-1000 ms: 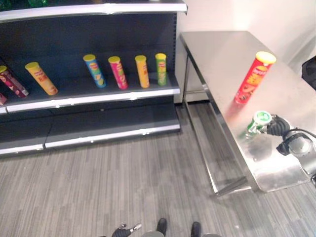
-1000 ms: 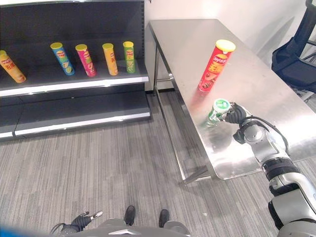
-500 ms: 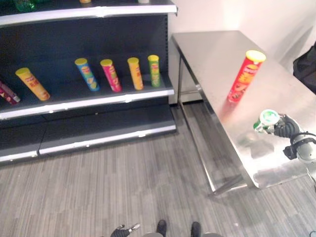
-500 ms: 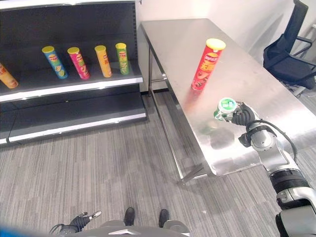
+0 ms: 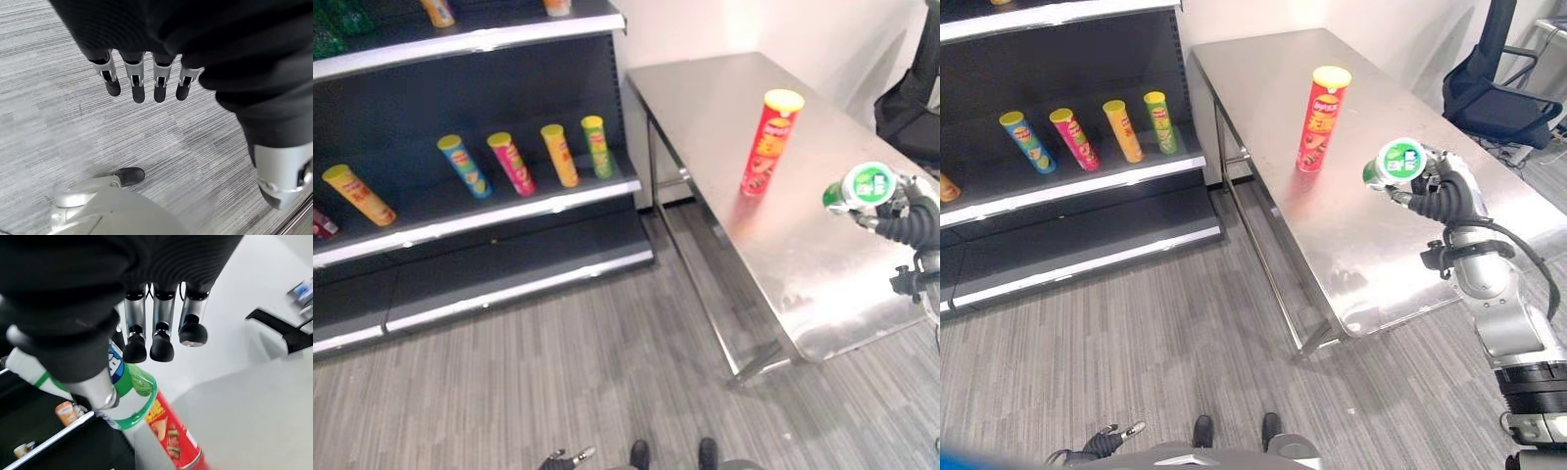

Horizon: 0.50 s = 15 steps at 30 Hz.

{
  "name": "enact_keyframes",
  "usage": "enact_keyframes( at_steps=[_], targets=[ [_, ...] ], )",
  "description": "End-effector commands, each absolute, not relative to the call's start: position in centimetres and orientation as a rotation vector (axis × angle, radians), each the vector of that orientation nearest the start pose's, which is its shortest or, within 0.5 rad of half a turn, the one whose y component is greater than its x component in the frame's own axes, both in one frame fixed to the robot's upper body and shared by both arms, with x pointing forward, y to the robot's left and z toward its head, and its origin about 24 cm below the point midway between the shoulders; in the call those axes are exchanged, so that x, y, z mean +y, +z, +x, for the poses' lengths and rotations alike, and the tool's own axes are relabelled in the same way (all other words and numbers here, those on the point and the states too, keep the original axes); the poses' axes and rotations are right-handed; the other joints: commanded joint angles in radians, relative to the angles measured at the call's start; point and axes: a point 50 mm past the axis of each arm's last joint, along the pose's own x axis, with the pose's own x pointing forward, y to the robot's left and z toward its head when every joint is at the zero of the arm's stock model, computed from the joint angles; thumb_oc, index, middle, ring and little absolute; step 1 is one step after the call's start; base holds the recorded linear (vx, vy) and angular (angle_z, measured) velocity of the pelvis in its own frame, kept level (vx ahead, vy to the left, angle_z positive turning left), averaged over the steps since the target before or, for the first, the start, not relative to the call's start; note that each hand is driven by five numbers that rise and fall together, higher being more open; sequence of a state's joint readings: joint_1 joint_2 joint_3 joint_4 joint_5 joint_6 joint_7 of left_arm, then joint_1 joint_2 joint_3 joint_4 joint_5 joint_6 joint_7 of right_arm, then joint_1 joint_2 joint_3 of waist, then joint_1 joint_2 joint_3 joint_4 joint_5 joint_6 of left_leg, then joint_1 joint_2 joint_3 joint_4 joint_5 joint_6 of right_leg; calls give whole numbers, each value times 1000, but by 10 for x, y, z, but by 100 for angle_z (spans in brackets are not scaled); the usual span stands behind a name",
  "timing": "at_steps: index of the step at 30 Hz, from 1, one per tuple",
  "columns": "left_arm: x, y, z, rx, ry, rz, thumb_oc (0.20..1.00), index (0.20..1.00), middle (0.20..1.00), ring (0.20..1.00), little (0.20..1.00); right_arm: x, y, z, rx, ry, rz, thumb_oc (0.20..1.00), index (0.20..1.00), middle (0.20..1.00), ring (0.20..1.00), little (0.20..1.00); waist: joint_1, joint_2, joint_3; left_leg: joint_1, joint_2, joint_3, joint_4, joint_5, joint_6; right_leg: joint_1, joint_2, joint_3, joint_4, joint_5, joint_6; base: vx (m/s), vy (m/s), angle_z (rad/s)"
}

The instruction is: Put the goods on the table back onto the shelves and tidy them up.

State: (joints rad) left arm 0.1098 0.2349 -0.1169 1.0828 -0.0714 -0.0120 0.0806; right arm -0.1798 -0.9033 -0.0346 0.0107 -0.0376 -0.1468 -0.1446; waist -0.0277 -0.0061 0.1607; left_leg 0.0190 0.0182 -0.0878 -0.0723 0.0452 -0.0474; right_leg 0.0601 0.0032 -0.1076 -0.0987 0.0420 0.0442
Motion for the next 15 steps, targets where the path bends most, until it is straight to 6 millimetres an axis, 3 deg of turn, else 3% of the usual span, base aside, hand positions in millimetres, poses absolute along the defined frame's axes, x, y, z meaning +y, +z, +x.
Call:
enact_keyframes(
  at_steps=[1,4,5,8,10,11,12,13,15],
  targets=[
    [244,-146,115,1053,175,251,1000,1000,1000,1000,1000,-271,237,278,-629,-151,-901,200,200,200,200,200,50,-62,73,-142,50,-11,245,-80,-73,15,-69,9,44,-108,44,-34,-6,51],
    [240,-145,119,1030,186,214,1000,1000,1000,1000,1000,-275,236,278,-612,-167,-920,200,200,200,200,200,44,-62,72,-191,70,-9,243,-63,-75,18,-76,-19,36,-112,51,64,56,56],
    [239,-146,118,1025,191,190,1000,1000,1000,1000,1000,-280,236,274,-602,-188,-935,200,200,200,200,200,47,-54,61,-208,143,8,147,15,-81,23,-80,-31,32,-122,63,168,170,72],
    [242,-147,114,1045,196,214,1000,1000,1000,1000,1000,-289,234,268,-587,-238,-933,200,200,200,200,200,40,-53,45,-269,220,78,-8,53,-96,34,-102,-39,22,-159,80,195,220,48],
    [247,-146,112,1052,208,233,1000,1000,1000,1000,1000,-293,232,264,-583,-264,-943,200,200,200,200,200,34,-47,40,-310,255,136,-15,70,-110,56,-118,-50,13,-169,91,235,309,47],
    [247,-148,107,1069,205,238,1000,1000,1000,1000,1000,-294,230,261,-574,-266,-955,200,200,200,200,200,34,-30,22,-296,269,164,-15,66,-117,71,-126,-55,12,-172,102,374,541,31],
    [246,-148,107,1072,203,242,1000,1000,1000,1000,1000,-295,229,258,-572,-288,-967,200,200,200,200,200,35,-13,9,-275,264,181,-15,114,-128,92,-149,-64,12,-165,117,295,436,10],
    [246,-148,107,1073,202,243,1000,1000,1000,1000,1000,-295,229,257,-570,-289,-968,200,200,200,200,200,37,-14,10,-273,263,182,-15,114,-128,94,-150,-64,12,-165,117,279,455,2],
    [248,-148,110,1069,204,259,1000,1000,1000,1000,1000,-294,225,256,-569,-304,-949,200,200,200,200,200,39,-18,-2,-241,234,200,-7,118,-116,107,-209,-70,27,-138,144,265,431,6]
  ],
)
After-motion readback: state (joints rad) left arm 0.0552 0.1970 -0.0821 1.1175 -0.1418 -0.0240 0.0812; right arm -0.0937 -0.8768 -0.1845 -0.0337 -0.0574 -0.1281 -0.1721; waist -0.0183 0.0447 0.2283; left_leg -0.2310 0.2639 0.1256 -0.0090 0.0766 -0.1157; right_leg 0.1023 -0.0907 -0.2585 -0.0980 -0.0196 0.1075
